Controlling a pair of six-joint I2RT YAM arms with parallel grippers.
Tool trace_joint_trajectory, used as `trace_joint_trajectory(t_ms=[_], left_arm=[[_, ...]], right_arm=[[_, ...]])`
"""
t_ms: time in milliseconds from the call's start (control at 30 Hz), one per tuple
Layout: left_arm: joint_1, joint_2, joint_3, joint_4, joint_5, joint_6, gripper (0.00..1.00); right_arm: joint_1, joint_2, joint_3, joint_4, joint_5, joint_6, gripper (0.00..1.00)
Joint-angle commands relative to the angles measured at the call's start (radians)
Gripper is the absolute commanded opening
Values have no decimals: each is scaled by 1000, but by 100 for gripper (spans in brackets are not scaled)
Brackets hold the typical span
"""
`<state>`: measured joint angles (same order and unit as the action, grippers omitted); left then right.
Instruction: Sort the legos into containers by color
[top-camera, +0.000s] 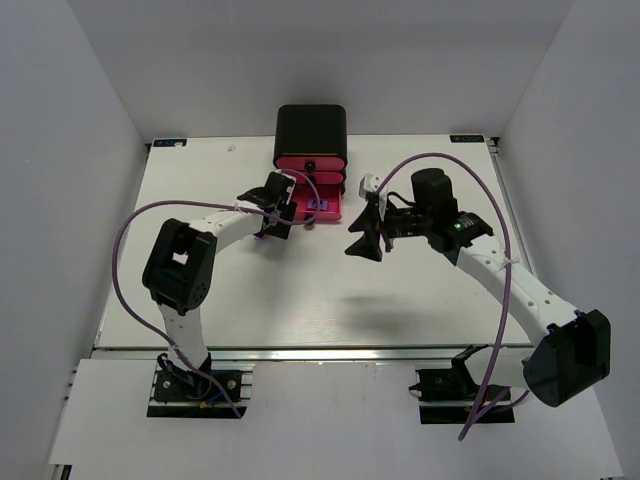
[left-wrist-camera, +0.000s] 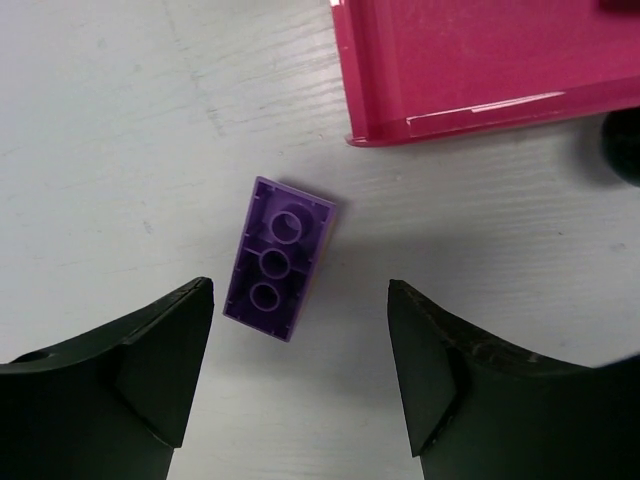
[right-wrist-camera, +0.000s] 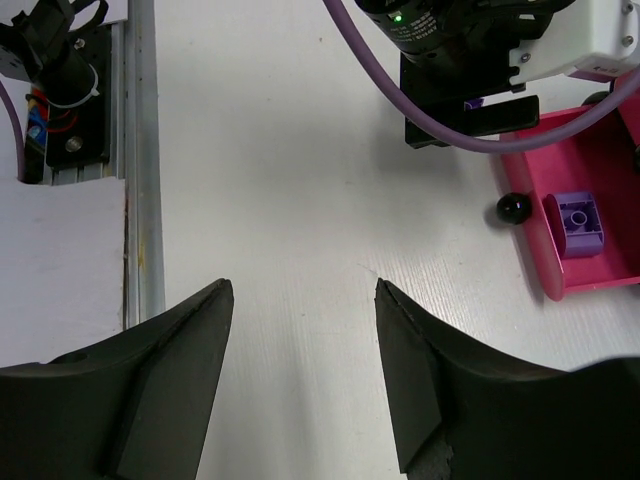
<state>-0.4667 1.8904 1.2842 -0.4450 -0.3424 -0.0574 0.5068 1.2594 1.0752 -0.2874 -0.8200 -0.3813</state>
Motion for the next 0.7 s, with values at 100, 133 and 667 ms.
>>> trace_joint_trajectory(t_ms=[100,133,667], left_arm=[[13,50,58,-7,-76,53,73],[13,61,63,-14,-75,54,70],[74,-57,3,-1,66,-10,31]], right_arm=[[-24,-11,-20,28,-47,-18,65],[-24,-8,-24,28,-45,-19,65],[-73,6,-34,33,-68,-19,63]])
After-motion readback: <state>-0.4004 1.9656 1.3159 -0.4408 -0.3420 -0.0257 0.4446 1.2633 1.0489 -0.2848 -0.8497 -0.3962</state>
